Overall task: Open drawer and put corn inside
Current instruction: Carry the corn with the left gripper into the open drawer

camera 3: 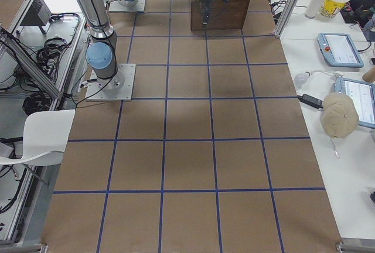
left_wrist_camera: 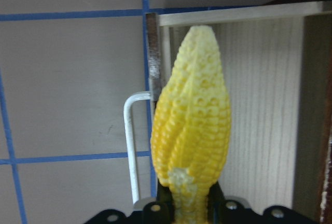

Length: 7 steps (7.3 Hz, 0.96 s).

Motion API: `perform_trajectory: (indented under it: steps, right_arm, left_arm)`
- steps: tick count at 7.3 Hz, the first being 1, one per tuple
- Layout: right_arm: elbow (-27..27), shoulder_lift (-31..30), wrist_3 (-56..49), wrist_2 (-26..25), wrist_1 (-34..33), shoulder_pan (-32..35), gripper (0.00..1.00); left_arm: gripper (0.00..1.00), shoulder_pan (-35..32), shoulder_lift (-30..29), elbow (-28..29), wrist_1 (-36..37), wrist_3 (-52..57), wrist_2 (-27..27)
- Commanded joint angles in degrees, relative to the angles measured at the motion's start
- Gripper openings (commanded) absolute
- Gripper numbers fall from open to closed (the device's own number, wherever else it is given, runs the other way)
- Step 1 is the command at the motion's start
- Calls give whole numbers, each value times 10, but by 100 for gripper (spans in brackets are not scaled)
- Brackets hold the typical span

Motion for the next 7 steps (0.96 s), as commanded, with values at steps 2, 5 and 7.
perform_trajectory:
  steps: [2, 5, 7]
  right_arm:
    - [0, 0, 0, -1, -1, 0, 100]
    - [0, 0, 0, -2, 0, 0, 100]
    - [0, 0, 0, -2, 0, 0, 100]
  left_arm:
    - [0, -5, -16, -39, 7, -16, -56]
    - [0, -2, -17, -91, 49, -14, -50]
    - [0, 1, -20, -105, 66, -18, -53]
